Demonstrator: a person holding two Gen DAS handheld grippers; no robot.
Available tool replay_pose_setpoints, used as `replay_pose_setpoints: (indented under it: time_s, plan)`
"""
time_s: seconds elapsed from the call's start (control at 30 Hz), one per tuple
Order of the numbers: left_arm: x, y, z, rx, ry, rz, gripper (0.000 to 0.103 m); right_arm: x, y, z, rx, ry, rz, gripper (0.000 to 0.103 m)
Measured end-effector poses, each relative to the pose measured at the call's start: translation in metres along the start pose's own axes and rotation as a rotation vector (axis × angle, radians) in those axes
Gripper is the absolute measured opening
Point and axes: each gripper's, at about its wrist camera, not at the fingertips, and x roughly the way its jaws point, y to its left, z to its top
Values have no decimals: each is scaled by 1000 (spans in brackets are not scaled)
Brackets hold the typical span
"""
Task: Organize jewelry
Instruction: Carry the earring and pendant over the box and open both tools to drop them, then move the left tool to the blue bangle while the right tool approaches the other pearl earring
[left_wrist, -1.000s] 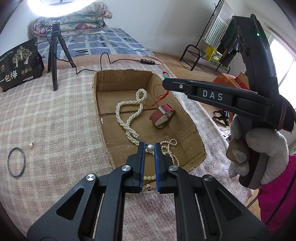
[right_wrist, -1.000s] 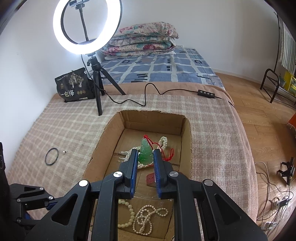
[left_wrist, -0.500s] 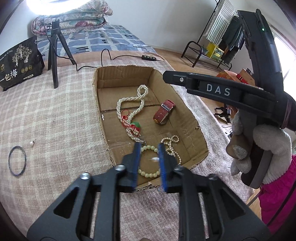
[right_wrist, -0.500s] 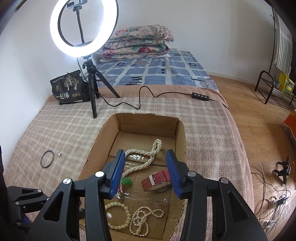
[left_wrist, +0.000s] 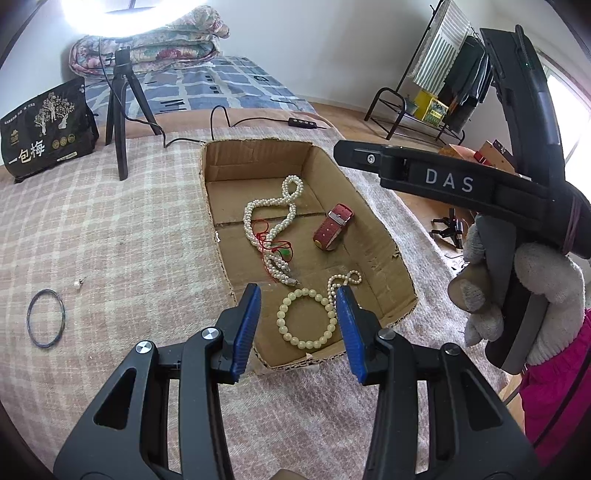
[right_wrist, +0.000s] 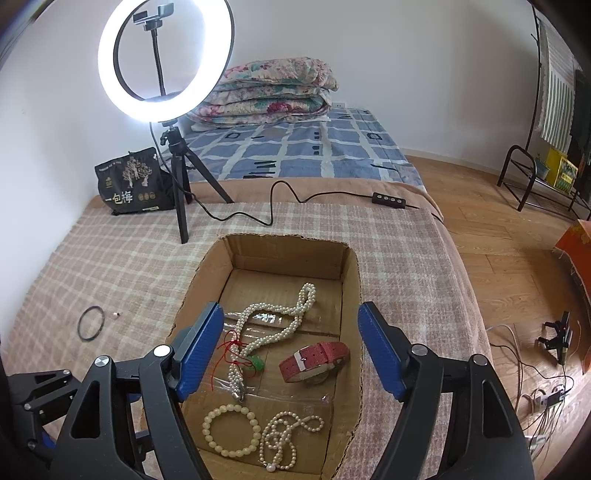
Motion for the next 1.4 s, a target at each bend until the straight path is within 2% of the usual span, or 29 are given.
replay_pose_setpoints:
  time_s: [0.33, 0.6, 0.9, 1.17, 1.4]
  plan:
    - [-27, 21, -6, -15, -18, 28, 43, -16, 9, 2, 27, -21, -29, 81]
    - [-54, 63, -10, -56, -29, 95, 43, -22, 31, 6, 17, -23, -15, 81]
    - [-79, 117, -15, -86, -22, 192, 43, -19, 73, 16, -27, -20, 14, 82]
    - [-96, 176, -24, -180, -28, 228, 43, -6, 113, 24, -17, 19, 96, 83]
    - [-94, 211, -30, -232, 16, 240, 43, 11, 157, 25, -31, 65, 140, 82]
